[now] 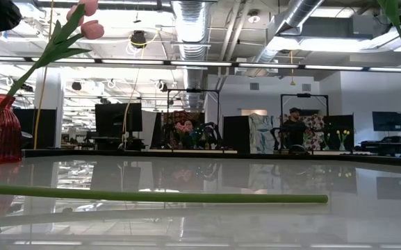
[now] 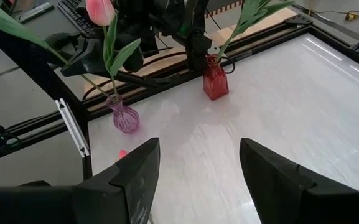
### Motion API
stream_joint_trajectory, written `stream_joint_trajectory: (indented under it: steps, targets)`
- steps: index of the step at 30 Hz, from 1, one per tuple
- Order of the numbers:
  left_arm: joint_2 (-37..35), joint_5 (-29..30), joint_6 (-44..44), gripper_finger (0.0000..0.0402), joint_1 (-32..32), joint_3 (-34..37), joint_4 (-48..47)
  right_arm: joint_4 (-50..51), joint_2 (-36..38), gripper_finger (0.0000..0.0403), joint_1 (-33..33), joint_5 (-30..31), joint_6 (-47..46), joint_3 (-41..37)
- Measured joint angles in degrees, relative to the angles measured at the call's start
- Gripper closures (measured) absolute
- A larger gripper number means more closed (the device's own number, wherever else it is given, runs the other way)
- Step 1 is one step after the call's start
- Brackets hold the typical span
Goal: Sort flowers into vase by color
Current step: Put the right light pink flower into the purple flower vase
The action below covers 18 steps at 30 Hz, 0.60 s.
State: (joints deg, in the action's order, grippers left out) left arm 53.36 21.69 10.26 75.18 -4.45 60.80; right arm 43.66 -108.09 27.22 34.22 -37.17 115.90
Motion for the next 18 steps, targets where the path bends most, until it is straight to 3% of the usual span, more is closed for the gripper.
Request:
stream_joint_trajectory:
  steps: [18]
  targets:
    - [0.0,0.0,0.5,0.0401,0.0,0.0,-1.0,0.0,0.0,0.0155,-0.1,-1.5,-1.9,0.0]
